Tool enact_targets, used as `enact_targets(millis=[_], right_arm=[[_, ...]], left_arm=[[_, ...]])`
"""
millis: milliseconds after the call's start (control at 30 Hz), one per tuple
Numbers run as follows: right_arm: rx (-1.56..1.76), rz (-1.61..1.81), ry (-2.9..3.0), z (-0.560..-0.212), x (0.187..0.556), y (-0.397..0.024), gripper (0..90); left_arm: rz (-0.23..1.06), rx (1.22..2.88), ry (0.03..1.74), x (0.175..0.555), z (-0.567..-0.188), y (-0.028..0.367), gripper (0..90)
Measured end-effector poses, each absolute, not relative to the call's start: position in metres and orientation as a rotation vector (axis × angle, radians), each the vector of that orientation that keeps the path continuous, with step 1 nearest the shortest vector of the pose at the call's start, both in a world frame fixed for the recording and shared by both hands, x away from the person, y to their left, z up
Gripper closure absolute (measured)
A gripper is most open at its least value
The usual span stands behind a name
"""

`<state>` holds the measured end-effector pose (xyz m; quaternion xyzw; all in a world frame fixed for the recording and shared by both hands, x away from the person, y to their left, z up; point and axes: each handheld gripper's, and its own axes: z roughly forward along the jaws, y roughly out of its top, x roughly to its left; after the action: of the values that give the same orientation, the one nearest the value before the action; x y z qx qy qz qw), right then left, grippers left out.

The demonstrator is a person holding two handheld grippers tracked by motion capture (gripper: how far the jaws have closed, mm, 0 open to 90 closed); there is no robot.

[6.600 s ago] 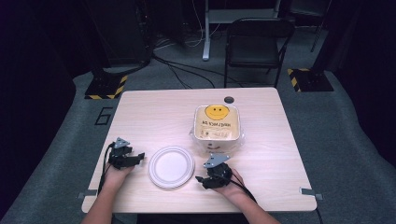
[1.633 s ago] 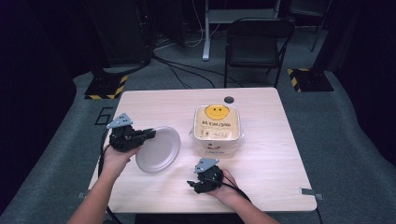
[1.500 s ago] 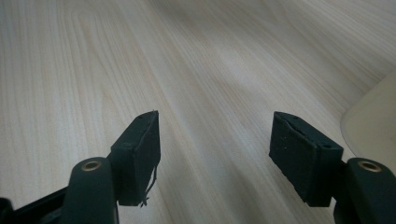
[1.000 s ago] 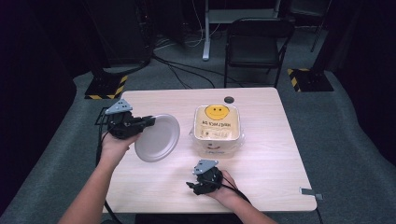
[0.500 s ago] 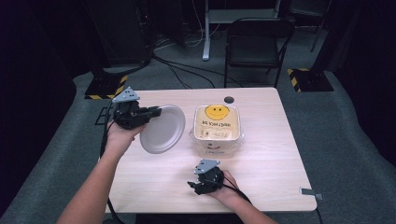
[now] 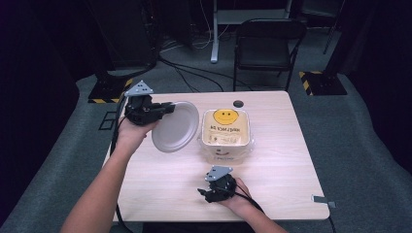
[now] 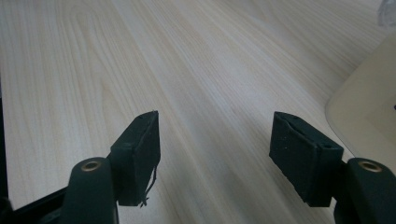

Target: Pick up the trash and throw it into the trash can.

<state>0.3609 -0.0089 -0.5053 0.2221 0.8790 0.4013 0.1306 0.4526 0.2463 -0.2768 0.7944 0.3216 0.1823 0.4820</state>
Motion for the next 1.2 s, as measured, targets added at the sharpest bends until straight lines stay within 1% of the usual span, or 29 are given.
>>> enact_targets(millis=[233,1200], right_arm=[[0.647,1.163,2.545,-0.505,0.36,-0.011,32.5],[0.645,1.147,2.537,-0.505,0.356,-0.014,32.5]], left_arm=[[0.429,1.938,0.776,0.459,-0.269,0.233,83.9],[0.459,1.95,0.72,0.481,-0.234,0.181,84.0]])
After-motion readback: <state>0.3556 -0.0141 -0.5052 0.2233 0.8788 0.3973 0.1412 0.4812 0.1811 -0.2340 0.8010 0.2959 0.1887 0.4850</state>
